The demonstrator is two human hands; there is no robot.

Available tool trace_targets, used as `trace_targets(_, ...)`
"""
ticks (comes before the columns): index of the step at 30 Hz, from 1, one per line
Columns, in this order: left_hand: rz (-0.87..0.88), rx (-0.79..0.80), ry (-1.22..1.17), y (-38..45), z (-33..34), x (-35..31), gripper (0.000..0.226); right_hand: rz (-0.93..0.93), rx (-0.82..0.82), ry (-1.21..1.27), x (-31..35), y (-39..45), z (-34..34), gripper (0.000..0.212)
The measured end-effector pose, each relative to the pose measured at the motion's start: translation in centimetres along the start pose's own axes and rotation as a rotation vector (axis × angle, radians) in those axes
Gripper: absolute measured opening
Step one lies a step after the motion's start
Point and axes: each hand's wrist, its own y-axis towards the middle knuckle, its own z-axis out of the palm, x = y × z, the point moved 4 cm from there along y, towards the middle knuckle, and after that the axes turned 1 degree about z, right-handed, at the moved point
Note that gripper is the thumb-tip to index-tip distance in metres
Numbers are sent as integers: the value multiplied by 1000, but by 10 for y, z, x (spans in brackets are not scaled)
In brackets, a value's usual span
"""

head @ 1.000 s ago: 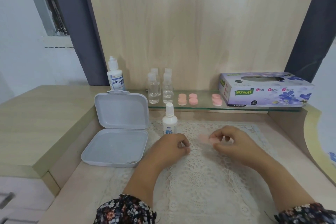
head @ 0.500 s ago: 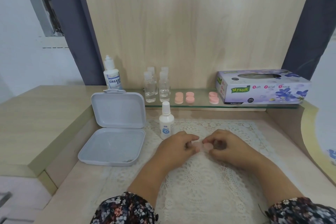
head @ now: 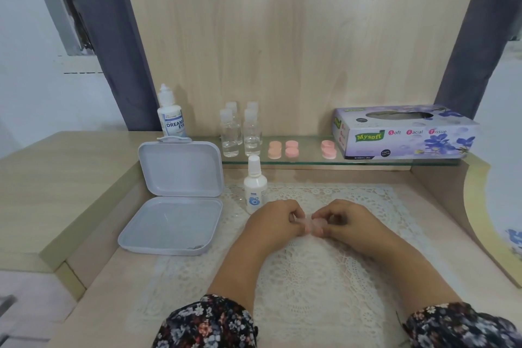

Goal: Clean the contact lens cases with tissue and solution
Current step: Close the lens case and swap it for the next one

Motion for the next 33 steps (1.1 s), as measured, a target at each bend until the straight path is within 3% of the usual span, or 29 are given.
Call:
trace_targets(6, -6, -6, 26, -3, 1, -2, 33, -20, 14, -28, 0, -1, -1, 15)
trace_targets(11, 59, 68, -135, -6, -2, 4, 45, -24, 27, -4, -1, -1, -1, 17)
trace_targets(15, 147, 79, -28, -7, -2, 4, 32, -32, 29, -2, -1, -1, -1, 17)
trace_targets(20, 109, 23, -47, -5, 0, 5, 18, -35, 32, 0, -1, -2, -1, 18)
trace_targets(26, 119, 40, -163, -6, 0, 8, 42, -24, 24, 8, -3, -1, 0, 17)
trace_targets(33, 162, 23, -183, -6, 5, 5, 38, -21, 22, 38, -4, -1, 0, 17)
